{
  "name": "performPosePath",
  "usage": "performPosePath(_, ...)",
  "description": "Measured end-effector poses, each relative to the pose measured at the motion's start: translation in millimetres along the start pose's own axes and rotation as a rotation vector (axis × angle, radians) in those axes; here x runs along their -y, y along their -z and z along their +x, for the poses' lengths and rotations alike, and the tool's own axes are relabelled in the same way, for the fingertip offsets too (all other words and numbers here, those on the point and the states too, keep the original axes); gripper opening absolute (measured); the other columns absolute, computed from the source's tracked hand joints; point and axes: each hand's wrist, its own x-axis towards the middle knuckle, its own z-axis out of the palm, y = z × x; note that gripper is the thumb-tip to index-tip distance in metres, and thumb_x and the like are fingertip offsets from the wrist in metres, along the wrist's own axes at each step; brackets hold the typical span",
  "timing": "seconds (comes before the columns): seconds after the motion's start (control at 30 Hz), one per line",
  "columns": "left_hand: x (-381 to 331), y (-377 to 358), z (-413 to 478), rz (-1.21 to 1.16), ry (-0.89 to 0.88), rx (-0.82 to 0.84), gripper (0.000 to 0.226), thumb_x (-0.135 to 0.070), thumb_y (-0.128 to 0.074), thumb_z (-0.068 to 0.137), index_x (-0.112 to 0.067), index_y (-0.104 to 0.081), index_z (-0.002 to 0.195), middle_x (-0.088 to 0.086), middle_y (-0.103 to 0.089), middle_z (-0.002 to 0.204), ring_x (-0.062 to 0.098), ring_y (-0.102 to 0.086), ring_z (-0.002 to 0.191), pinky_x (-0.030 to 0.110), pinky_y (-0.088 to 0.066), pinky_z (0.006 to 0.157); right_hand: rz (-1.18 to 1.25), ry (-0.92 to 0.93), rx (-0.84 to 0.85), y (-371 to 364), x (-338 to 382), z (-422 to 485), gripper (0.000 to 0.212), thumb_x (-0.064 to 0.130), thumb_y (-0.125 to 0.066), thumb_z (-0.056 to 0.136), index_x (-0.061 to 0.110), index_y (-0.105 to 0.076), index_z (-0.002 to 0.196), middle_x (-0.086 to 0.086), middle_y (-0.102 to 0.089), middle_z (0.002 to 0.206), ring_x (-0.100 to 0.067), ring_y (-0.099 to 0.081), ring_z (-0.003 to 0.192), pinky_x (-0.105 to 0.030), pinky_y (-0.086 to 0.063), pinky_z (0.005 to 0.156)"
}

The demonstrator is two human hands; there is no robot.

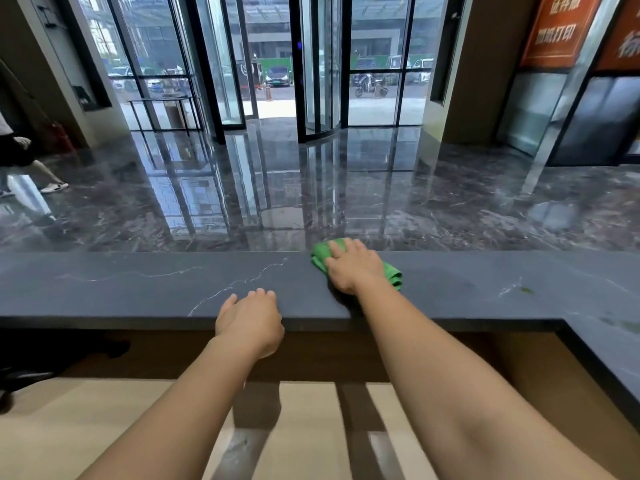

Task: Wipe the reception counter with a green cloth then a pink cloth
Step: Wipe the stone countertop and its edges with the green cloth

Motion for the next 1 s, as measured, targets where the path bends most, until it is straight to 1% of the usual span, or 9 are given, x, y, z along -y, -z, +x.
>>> performPosePath(0.1, -0.7, 1.1, -2.0, -0.016, -0.005, 0.002, 0.034, -0.029, -0.039, 0.101, -0.015, -0.043, 0.132, 0.004, -0.047, 0.134, 0.023, -0.047, 0.123, 0.036, -0.035, 0.104, -0.002, -0.194, -0.05, 8.7, -60.0, -10.0, 0.054, 0.035, -0.023, 0.101, 0.022, -0.022, 0.154, -0.009, -0.018, 0.161, -0.027, -0.015, 0.147, -0.045, -0.019, 0.115)
performPosePath(0.2, -1.0, -0.4, -4.8, -0.087, 0.008, -0.007, 0.03, -0.027, -0.042, 0.1, -0.015, -0.044, 0.128, 0.005, -0.048, 0.127, 0.025, -0.053, 0.114, 0.035, -0.043, 0.085, 0.007, -0.342, -0.049, 13.5, -100.6, -25.5, 0.056, 0.034, -0.021, 0.102, 0.022, -0.015, 0.156, -0.01, -0.008, 0.163, -0.028, -0.008, 0.149, -0.045, -0.017, 0.117)
performPosePath(0.37, 3.3, -7.5, -7.7, -0.16, -0.014, -0.083, 0.026, -0.029, -0.039, 0.101, -0.017, -0.045, 0.124, 0.003, -0.05, 0.121, 0.021, -0.056, 0.105, 0.03, -0.044, 0.075, 0.038, -0.488, -0.075, 9.4, -75.8, -42.1, 0.058, 0.028, -0.022, 0.102, 0.021, -0.008, 0.157, -0.013, 0.001, 0.163, -0.03, -0.002, 0.15, -0.043, -0.011, 0.12)
performPosePath(0.47, 6.0, -9.6, -9.1, -0.193, -0.031, -0.132, 0.027, -0.031, -0.039, 0.101, -0.019, -0.045, 0.125, 0.001, -0.051, 0.122, 0.02, -0.057, 0.105, 0.03, -0.046, 0.076, 0.02, -0.405, -0.102, -0.7, -27.0, -51.1, 0.058, 0.031, -0.025, 0.102, 0.023, -0.01, 0.157, -0.013, 0.0, 0.163, -0.03, -0.002, 0.15, -0.044, -0.011, 0.119)
performPosePath(0.63, 7.2, -6.9, -8.0, -0.198, -0.022, -0.126, 0.031, -0.031, -0.041, 0.101, -0.019, -0.044, 0.129, 0.002, -0.05, 0.132, 0.02, -0.055, 0.114, 0.034, -0.049, 0.085, 0.017, -0.067, -0.042, -18.5, 65.2, -34.0, 0.056, 0.036, -0.023, 0.104, 0.023, -0.009, 0.157, -0.012, 0.003, 0.164, -0.029, 0.002, 0.15, -0.045, -0.005, 0.12)
performPosePath(0.73, 7.4, -3.9, -7.7, -0.196, 0.0, -0.103, 0.034, -0.03, -0.04, 0.101, -0.018, -0.043, 0.132, 0.005, -0.045, 0.142, 0.022, -0.055, 0.119, 0.033, -0.046, 0.084, 0.008, 0.095, 0.014, -19.8, 92.7, -10.9, 0.054, 0.035, -0.023, 0.104, 0.024, -0.012, 0.156, -0.011, 0.001, 0.164, -0.028, 0.002, 0.15, -0.045, -0.006, 0.12)
performPosePath(0.77, 7.4, -3.4, -7.2, -0.191, 0.008, -0.088, 0.037, -0.031, -0.04, 0.101, -0.018, -0.041, 0.136, 0.005, -0.041, 0.146, 0.022, -0.052, 0.123, 0.033, -0.045, 0.087, -0.001, 0.132, 0.03, -18.9, 94.3, -4.3, 0.054, 0.035, -0.022, 0.105, 0.024, -0.012, 0.156, -0.011, 0.001, 0.164, -0.028, 0.001, 0.15, -0.045, -0.006, 0.12)
performPosePath(0.87, 0.9, -1.0, -3.3, -0.108, 0.028, -0.021, 0.042, -0.027, -0.041, 0.101, -0.016, -0.037, 0.141, 0.006, -0.039, 0.147, 0.023, -0.045, 0.13, 0.036, -0.046, 0.098, 0.012, 0.163, 0.062, -13.3, 81.2, 7.9, 0.054, 0.035, -0.02, 0.105, 0.024, -0.011, 0.157, -0.01, 0.0, 0.164, -0.027, 0.001, 0.151, -0.045, -0.006, 0.12)
performPosePath(1.0, -14.0, 8.8, -1.6, -0.026, 0.068, 0.047, 0.036, -0.023, -0.049, 0.095, -0.012, -0.05, 0.13, 0.01, -0.05, 0.133, 0.027, -0.05, 0.12, 0.037, -0.043, 0.095, 0.04, 0.022, 0.036, -7.3, 41.3, 9.1, 0.055, 0.035, -0.02, 0.105, 0.022, -0.008, 0.157, -0.01, 0.0, 0.164, -0.027, 0.001, 0.151, -0.045, -0.005, 0.121)
